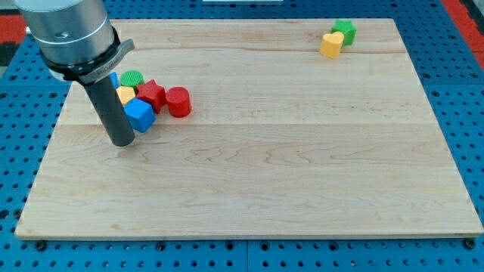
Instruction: Point at the top right
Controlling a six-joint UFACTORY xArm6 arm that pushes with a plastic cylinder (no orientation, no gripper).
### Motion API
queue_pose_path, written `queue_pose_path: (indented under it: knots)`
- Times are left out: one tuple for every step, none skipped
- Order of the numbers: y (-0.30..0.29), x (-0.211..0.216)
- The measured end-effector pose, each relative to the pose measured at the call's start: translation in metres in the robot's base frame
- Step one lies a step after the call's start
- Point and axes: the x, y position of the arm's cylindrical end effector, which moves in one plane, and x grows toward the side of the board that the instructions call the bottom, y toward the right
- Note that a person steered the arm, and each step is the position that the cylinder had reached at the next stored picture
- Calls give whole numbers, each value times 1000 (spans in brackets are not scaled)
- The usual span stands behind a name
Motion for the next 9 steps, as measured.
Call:
queue_pose_path:
  knots:
    - [0,0]
    - [8,0]
    - [20,3]
    - [123,-13]
    - [219,-29]
    - [309,-50]
    - [431,-117]
    - [517,-163]
    - [522,-166]
